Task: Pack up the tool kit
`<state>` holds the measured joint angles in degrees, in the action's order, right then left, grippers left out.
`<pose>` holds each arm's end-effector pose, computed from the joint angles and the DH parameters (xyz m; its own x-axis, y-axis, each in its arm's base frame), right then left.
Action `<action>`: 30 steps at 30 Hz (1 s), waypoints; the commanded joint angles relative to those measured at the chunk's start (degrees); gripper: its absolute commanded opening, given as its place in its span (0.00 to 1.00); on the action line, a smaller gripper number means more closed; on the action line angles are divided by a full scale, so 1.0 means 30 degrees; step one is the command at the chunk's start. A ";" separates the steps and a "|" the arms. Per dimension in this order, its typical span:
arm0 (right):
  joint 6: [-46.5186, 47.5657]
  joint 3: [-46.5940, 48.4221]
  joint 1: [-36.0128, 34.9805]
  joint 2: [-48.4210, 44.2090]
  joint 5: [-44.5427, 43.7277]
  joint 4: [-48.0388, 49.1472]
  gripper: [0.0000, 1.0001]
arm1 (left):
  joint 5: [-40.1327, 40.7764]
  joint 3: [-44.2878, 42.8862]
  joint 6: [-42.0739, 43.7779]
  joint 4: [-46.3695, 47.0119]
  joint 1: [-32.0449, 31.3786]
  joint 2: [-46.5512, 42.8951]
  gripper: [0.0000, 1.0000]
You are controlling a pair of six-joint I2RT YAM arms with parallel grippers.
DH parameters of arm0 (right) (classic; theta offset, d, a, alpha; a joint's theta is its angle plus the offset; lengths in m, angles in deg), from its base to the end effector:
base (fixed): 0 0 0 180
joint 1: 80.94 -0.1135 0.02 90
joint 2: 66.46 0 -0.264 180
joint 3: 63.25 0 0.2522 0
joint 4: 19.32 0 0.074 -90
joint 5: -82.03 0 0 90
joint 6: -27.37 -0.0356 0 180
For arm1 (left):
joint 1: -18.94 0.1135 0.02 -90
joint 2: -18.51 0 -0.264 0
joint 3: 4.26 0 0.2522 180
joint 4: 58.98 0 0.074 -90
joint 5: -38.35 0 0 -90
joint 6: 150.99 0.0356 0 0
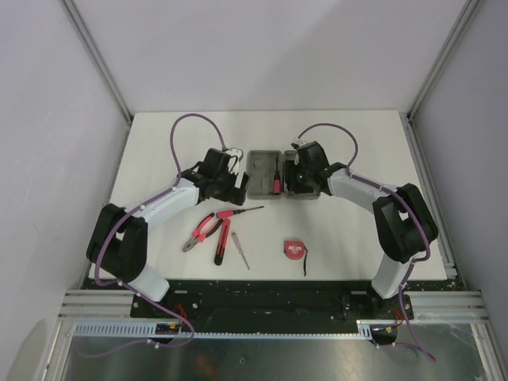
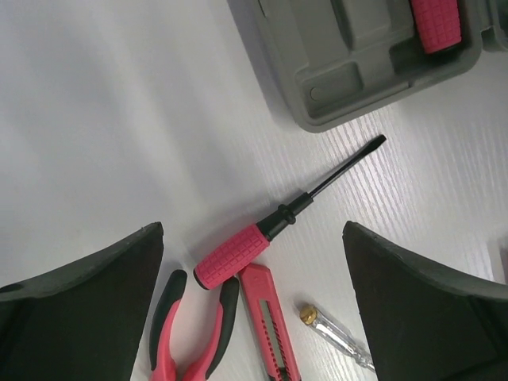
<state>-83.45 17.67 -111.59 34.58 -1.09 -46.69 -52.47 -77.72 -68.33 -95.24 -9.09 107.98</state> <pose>0.3258 0.1980 0.2053 -0.7974 -0.0623 -0.6002 -0.3128 0.8933 0.3227 0.2884 -0.1541 0.2213 -0.7534 0.2564 -0.6055 0.3845 0.9188 -0.0894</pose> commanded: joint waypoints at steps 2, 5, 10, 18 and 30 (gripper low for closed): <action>0.2332 -0.0060 -0.0199 -0.0952 0.1294 0.0252 0.56 | 0.2250 -0.0541 -0.1383 0.0830 0.0131 -0.0054 0.98; 0.5320 0.0093 -0.1492 -0.0997 0.2511 0.0616 0.56 | 0.1981 -0.0910 -0.3282 0.0650 0.1241 -0.0296 0.97; 0.8782 0.1753 -0.3842 0.0313 0.2663 0.0959 0.56 | 0.1123 -0.0682 -0.5199 0.0545 0.2930 -0.0928 0.96; 1.1696 0.6110 -0.5121 0.4478 0.4141 -0.0124 0.56 | 0.0290 -0.0116 -0.7320 0.0126 0.5034 -0.1558 0.97; 1.5276 0.9771 -0.6173 0.8230 0.4717 -0.3596 0.55 | -0.2001 0.0488 -1.0480 -0.0523 0.9160 -0.1239 0.97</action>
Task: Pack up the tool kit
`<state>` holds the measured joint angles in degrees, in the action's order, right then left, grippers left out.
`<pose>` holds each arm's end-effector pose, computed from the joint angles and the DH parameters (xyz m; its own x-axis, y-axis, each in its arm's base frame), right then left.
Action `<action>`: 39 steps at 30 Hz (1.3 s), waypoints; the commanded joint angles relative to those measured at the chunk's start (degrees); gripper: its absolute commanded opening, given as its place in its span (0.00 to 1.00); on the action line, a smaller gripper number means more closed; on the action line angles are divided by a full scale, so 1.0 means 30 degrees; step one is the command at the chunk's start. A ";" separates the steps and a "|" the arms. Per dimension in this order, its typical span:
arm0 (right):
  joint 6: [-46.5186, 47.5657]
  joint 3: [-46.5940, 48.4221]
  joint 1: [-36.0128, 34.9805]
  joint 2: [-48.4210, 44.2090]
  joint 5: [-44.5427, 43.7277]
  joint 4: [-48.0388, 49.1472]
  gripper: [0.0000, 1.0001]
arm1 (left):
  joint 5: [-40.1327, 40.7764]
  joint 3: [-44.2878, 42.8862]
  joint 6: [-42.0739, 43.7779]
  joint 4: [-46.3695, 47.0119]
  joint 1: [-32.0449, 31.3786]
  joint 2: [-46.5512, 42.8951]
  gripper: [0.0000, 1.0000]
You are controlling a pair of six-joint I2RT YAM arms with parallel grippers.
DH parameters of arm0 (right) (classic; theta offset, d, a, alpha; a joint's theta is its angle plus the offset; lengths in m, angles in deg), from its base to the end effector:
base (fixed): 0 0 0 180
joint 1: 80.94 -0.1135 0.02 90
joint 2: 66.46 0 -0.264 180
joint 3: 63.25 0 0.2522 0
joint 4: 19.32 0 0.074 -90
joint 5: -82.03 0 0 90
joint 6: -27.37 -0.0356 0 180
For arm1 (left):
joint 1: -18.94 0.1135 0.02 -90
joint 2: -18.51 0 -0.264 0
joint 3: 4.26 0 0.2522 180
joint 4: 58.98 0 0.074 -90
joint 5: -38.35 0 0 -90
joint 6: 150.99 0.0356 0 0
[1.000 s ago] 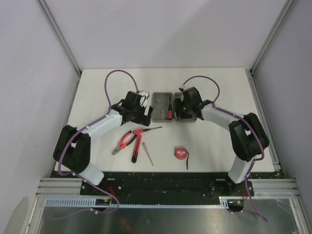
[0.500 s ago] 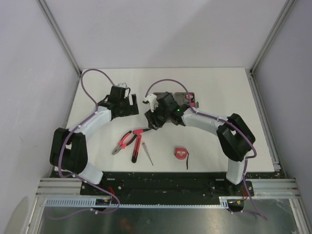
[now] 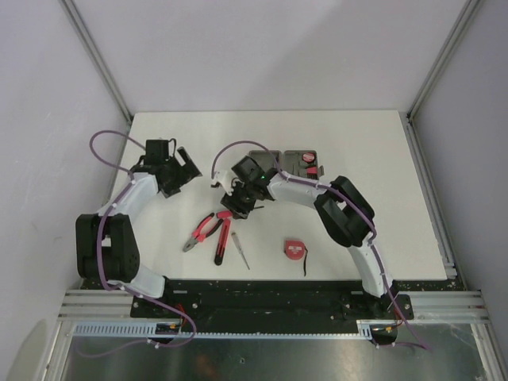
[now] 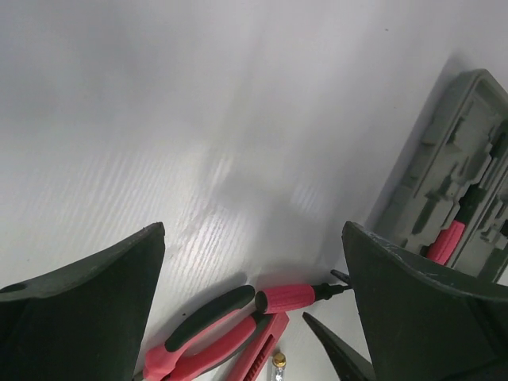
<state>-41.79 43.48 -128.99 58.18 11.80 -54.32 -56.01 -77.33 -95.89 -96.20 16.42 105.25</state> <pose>0.3085 0.3612 0.1674 -0.2009 -0.7243 -0.6596 -0.9712 0.2351 0.0376 0.3187 -0.0167 0.2325 -0.6883 -0.5408 -0.4836 -0.3683 0.8348 -0.4093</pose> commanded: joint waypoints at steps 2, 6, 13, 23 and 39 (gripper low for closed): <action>0.1612 0.1205 -0.0597 0.0593 0.0069 -0.1188 0.54 | -0.1034 0.0436 -0.1377 -0.0191 0.1323 -0.0241 0.97; 0.1731 0.1052 -0.0997 0.0935 -0.0962 -0.1001 0.51 | -0.1339 0.0531 -0.1389 -0.0194 0.1968 0.0030 0.97; 0.1566 0.0707 -0.1433 0.1085 -0.3398 -0.0231 0.20 | -0.1669 0.0406 -0.1180 -0.0200 0.2271 0.0327 0.97; 0.0405 0.0331 -0.1230 0.0010 -0.5172 0.1351 0.00 | -0.2444 -0.0095 -0.0646 -0.0179 0.2280 0.0876 0.96; -1.1547 -0.0006 0.4250 -0.3214 -0.4285 0.4323 0.00 | -0.2575 -0.1652 0.0176 -0.0153 0.1265 0.1713 0.96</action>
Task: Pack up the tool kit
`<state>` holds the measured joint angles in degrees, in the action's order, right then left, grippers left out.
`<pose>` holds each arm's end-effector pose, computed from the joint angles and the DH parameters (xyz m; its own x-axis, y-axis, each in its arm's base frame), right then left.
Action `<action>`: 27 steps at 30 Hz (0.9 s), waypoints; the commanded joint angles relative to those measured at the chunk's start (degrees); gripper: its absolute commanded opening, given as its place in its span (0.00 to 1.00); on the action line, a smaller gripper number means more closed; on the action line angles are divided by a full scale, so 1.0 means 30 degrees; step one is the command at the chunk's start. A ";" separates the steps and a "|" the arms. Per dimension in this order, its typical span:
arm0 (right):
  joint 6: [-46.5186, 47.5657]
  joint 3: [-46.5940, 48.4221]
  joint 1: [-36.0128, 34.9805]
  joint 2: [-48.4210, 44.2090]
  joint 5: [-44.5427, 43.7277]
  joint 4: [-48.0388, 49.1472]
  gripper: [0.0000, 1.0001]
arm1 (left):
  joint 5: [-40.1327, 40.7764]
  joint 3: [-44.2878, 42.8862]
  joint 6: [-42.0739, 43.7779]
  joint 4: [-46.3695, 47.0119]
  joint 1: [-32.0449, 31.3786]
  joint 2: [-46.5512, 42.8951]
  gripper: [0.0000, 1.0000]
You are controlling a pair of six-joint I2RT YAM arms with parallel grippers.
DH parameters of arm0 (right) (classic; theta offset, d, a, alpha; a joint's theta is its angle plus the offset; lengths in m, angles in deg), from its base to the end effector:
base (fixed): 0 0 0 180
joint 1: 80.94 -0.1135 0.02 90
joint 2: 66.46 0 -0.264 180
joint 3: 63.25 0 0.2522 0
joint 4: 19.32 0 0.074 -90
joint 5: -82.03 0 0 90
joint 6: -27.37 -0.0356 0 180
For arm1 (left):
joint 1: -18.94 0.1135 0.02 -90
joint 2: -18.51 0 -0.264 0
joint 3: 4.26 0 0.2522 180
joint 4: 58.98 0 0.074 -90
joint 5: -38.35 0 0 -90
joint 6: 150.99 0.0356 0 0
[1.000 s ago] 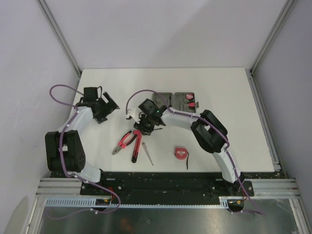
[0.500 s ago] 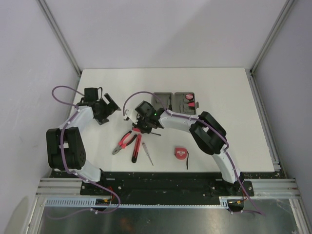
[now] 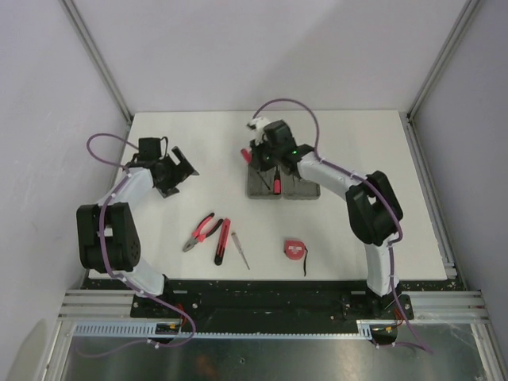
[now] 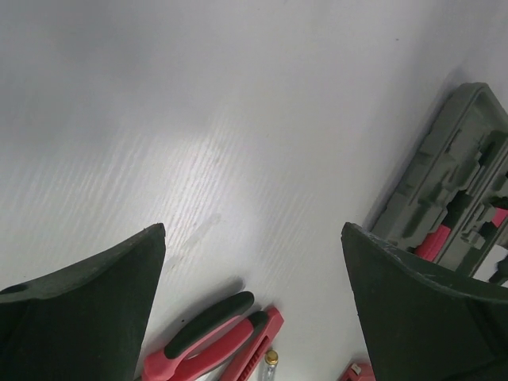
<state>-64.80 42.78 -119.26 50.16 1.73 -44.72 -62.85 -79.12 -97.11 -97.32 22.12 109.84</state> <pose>0.3685 0.2989 0.2391 -0.4879 -0.3380 -0.8048 -0.7002 0.7021 0.1296 0.3306 0.0114 0.2169 -0.6929 -0.6176 -0.3719 -0.4347 0.7695 -0.4679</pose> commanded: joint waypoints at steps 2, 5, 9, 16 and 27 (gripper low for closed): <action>-0.4666 0.0559 0.1359 -0.0103 -0.1637 0.0854 0.00 | -0.0298 -0.1307 0.0621 0.0201 -0.1101 0.0343 0.96; -0.5742 0.1199 0.1479 0.0690 -0.2699 0.0315 0.00 | -0.0418 -0.1671 0.0659 0.0199 -0.1915 0.0651 0.96; -0.7610 0.1768 0.1469 0.1545 -0.3820 -0.0586 0.00 | -0.0473 -0.2099 0.0650 0.0204 -0.3106 0.1046 0.95; -0.9247 0.2366 0.1401 0.2303 -0.6379 -0.2279 0.00 | -0.0452 -0.2993 0.0614 0.0199 -0.4519 0.1757 0.95; -0.9247 0.4954 0.1028 0.4176 -0.8732 -0.4900 0.00 | -0.0656 -0.3696 0.0709 0.0188 -0.5129 0.2415 0.95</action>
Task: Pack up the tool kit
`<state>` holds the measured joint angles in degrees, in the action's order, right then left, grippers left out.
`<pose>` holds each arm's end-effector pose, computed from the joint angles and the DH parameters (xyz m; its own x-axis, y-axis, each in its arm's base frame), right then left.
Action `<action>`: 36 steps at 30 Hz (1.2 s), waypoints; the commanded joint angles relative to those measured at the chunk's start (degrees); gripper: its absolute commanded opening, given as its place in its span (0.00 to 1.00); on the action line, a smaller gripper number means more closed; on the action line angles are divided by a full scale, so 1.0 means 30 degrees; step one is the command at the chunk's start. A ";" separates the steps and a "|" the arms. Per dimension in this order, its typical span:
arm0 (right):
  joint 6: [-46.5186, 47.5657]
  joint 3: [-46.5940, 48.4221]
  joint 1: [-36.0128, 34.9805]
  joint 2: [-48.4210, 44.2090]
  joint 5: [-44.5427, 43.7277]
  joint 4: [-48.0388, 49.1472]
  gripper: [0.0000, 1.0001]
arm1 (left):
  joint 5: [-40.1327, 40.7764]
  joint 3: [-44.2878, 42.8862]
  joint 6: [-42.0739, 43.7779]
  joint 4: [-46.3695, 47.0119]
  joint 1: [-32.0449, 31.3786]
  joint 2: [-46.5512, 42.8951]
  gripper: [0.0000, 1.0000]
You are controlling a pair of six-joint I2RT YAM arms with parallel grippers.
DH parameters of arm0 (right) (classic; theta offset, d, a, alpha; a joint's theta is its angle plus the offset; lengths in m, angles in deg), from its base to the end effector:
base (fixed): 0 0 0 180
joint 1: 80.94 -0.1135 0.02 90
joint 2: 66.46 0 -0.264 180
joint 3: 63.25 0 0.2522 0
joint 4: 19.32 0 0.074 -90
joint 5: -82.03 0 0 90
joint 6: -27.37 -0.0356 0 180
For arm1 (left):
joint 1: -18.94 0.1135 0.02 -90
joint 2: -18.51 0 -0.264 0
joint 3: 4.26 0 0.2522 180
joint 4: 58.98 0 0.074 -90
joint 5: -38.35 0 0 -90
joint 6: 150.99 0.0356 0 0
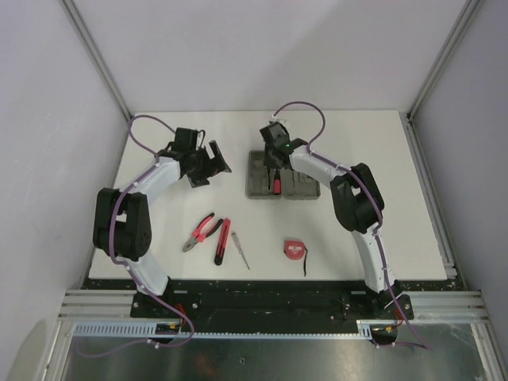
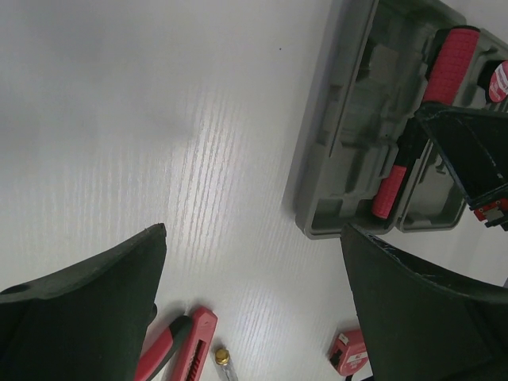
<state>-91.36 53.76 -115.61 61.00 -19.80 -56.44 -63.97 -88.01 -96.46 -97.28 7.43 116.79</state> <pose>0.4170 0.2796 0.1970 -0.7453 0.0566 -0.6644 -0.0967 0.9767 0.1916 0.3590 -0.0808 0.2248 -0.8223 -0.4111 -0.3934 -0.1914 0.8510 -0.4891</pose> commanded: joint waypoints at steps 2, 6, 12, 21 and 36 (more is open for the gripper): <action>-0.0504 0.1709 -0.0138 0.0891 -0.1913 -0.1449 0.00 | -0.0288 -0.0708 0.0521 0.0179 -0.0243 0.0071 0.95; -0.0421 0.2052 -0.0171 0.1262 -0.2344 -0.1798 0.00 | -0.0324 -0.0707 0.0630 0.0176 -0.0270 0.0034 0.95; -0.0234 0.1992 -0.0165 0.1486 -0.2854 -0.1832 0.00 | -0.0427 -0.0720 0.0658 0.0180 -0.0265 0.0082 0.95; 0.0154 0.2357 -0.0100 0.2120 -0.2930 -0.1463 0.12 | -0.0520 -0.0720 0.0732 0.0175 -0.0309 0.0019 0.95; -0.0600 0.1810 -0.0052 0.1200 -0.2760 0.0340 0.00 | -0.0508 -0.0835 0.1141 0.0186 -0.1170 0.0634 0.89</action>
<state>-91.38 58.91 -116.03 66.16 -27.12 -58.89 -64.49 -88.01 -95.04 -97.32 5.88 117.23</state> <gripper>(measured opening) 0.200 0.911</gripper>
